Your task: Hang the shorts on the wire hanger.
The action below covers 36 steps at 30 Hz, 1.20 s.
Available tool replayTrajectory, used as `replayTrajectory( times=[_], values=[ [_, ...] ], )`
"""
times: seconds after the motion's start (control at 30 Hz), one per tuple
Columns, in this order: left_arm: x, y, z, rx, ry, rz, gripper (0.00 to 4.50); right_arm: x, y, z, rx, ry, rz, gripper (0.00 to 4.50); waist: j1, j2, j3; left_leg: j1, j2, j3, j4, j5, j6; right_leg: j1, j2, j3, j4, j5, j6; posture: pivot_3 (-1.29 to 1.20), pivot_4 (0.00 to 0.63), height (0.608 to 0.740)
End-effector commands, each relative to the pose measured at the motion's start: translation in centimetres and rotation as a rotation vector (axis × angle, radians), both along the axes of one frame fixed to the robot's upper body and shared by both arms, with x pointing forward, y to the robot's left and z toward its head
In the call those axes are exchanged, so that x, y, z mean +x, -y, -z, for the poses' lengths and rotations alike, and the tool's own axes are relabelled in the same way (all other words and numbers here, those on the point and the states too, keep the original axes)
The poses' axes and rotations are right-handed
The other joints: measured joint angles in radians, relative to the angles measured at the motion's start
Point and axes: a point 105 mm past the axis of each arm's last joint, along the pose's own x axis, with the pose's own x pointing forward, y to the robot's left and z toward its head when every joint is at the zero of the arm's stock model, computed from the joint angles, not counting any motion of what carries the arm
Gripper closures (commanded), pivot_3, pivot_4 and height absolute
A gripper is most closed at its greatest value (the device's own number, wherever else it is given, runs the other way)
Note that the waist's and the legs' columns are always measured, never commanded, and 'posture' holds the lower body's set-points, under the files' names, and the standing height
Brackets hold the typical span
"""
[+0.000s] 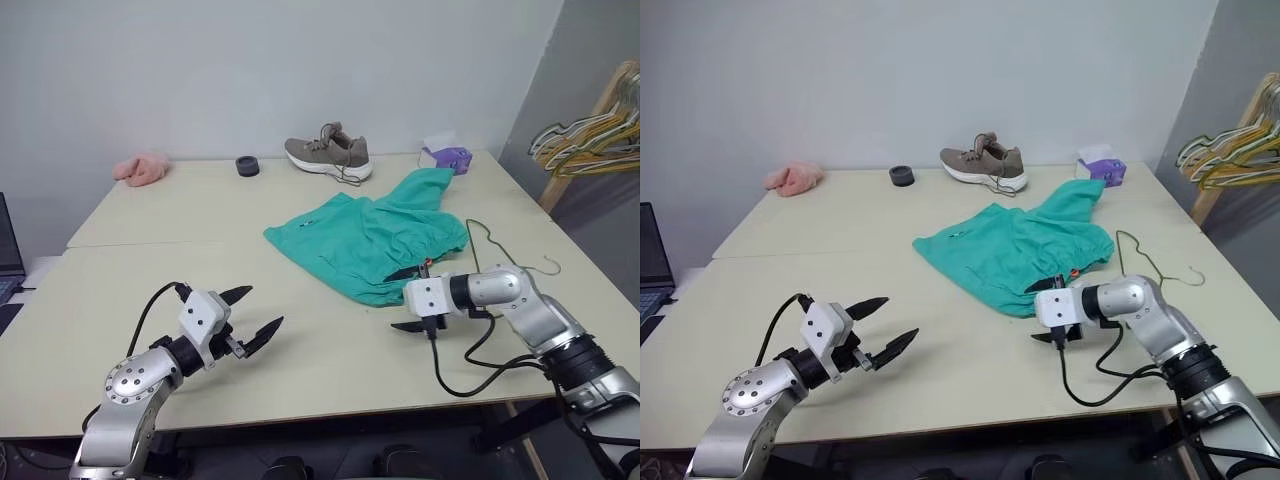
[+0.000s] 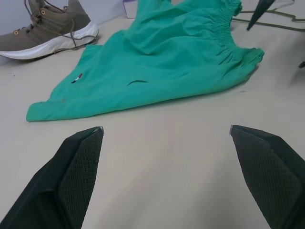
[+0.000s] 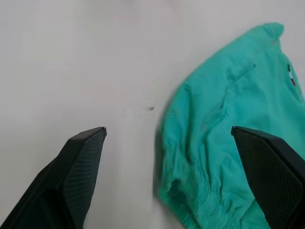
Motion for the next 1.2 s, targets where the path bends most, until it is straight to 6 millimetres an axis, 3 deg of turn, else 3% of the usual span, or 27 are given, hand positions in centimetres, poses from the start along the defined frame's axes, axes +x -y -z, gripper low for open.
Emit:
replayTrajectory(
  times=[0.03, 0.1, 0.2, 0.4, 0.57, 0.6, 0.87, 1.2],
  values=[
    [0.5, -0.1, -1.5, 0.020, 0.061, 0.000, 0.00, 1.3, 0.3, 0.2, -0.061, 0.068, 0.069, 0.02, 0.000, 0.000, 0.000, 0.000, 0.001, 0.000, 0.000, 0.000, 0.000, 0.000, 0.001, 0.000, 0.000, 0.000, 0.000, -0.09, 0.000, 0.740],
    [0.5, -0.1, -1.6, 0.021, 0.064, 0.000, 0.00, 1.5, 0.6, 0.7, -0.115, 0.093, 0.062, 0.02, 0.003, 0.000, 0.000, 0.000, 0.001, 0.000, 0.000, 0.000, 0.000, 0.000, 0.001, 0.000, 0.000, 0.000, -0.001, -0.09, 0.000, 0.740],
    [0.6, 0.0, -1.8, 0.021, 0.069, -0.002, 0.00, 2.3, 0.8, 0.6, -0.141, 0.153, 0.089, 0.57, 0.006, 0.000, 0.000, 0.000, 0.001, 0.001, -0.001, 0.000, 0.000, 0.000, 0.001, 0.000, 0.000, 0.000, -0.002, -0.09, 0.000, 0.740],
    [0.9, 0.3, -1.9, 0.018, 0.079, -0.003, 0.00, 3.1, -0.6, -0.7, -0.091, 0.242, 0.093, 2.58, -0.001, 0.000, 0.000, 0.001, 0.003, 0.001, -0.001, 0.000, 0.000, -0.001, 0.003, 0.001, 0.000, 0.000, -0.002, -0.09, 0.000, 0.740],
    [1.5, 0.2, -1.9, 0.028, 0.099, -0.012, 0.00, 2.2, -2.2, -2.0, 0.003, 0.228, 0.066, 4.34, -0.012, 0.000, 0.000, 0.000, 0.003, 0.001, -0.001, 0.000, 0.000, -0.001, 0.003, 0.001, 0.000, 0.000, -0.002, -0.11, 0.000, 0.740],
    [1.6, 0.2, -1.8, 0.034, 0.103, -0.014, 0.00, 1.9, -2.4, -2.2, 0.018, 0.217, 0.060, 4.48, -0.012, 0.000, 0.000, 0.000, 0.003, 0.001, -0.001, 0.000, 0.000, -0.001, 0.003, 0.001, 0.000, 0.000, -0.002, -0.11, 0.000, 0.740],
    [4.0, -1.0, -1.2, 0.249, 0.185, 0.009, 0.00, -0.6, -2.2, -5.3, 0.114, 0.116, 0.041, 4.48, -0.015, 0.000, 0.000, 0.000, 0.003, 0.000, -0.001, 0.000, 0.000, -0.001, 0.003, 0.000, 0.000, -0.001, -0.001, -0.15, 0.000, 0.740],
    [9.2, -1.4, -0.4, 0.411, 0.282, 0.002, 0.00, -3.7, -2.0, -8.4, 0.136, 0.014, -0.015, 4.48, -0.034, 0.000, 0.000, -0.001, 0.004, 0.000, -0.001, -0.001, -0.001, -0.001, 0.003, -0.001, -0.002, -0.001, 0.000, -0.21, 0.000, 0.740]
  ],
)
